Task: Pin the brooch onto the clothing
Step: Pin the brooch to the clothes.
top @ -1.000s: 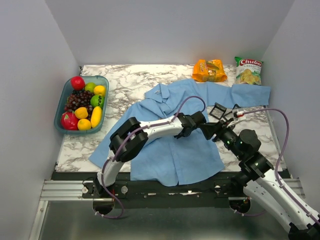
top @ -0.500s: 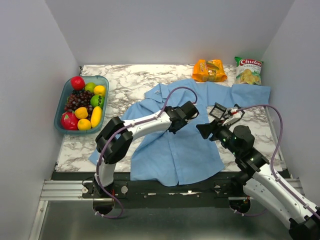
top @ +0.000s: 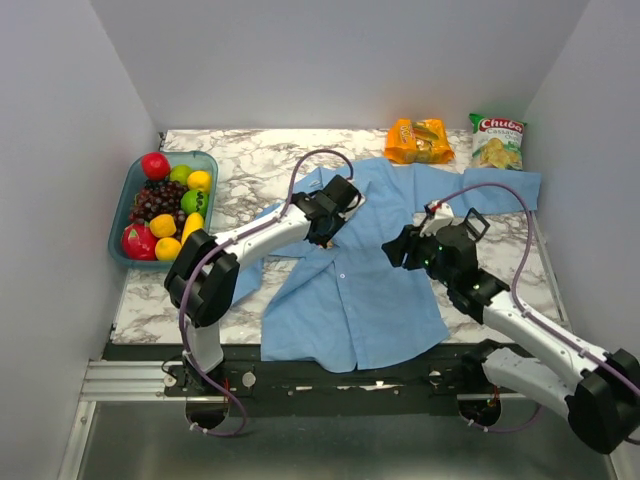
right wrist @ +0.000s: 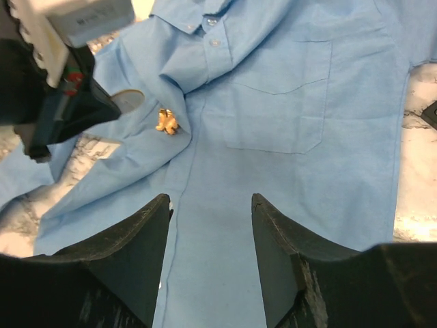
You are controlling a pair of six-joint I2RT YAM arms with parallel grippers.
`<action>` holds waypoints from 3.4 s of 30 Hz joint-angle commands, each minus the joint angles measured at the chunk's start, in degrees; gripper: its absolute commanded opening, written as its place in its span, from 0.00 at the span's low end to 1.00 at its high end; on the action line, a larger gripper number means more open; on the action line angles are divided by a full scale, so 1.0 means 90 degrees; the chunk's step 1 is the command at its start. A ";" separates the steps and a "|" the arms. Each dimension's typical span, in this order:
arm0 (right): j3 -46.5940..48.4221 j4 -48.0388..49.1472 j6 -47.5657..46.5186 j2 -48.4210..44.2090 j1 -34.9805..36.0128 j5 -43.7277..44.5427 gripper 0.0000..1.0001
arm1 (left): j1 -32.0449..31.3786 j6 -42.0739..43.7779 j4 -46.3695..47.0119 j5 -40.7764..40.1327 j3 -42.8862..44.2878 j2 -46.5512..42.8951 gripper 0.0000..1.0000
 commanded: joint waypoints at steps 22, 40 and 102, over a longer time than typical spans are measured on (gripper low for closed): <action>0.0426 0.0880 -0.0178 0.0977 -0.0019 -0.0708 0.59 | 0.0887 -0.1858 -0.0145 0.1037 0.0632 0.0751 0.00; 0.0172 0.0889 -0.0060 0.0625 -0.0019 -0.0727 0.59 | 0.0359 -0.1594 -0.1356 -0.1123 0.1853 0.1845 0.00; 0.0045 0.1017 0.0135 0.0918 -0.0019 -0.0835 0.59 | 0.0437 -0.1321 0.1572 0.2373 0.0741 0.0390 0.00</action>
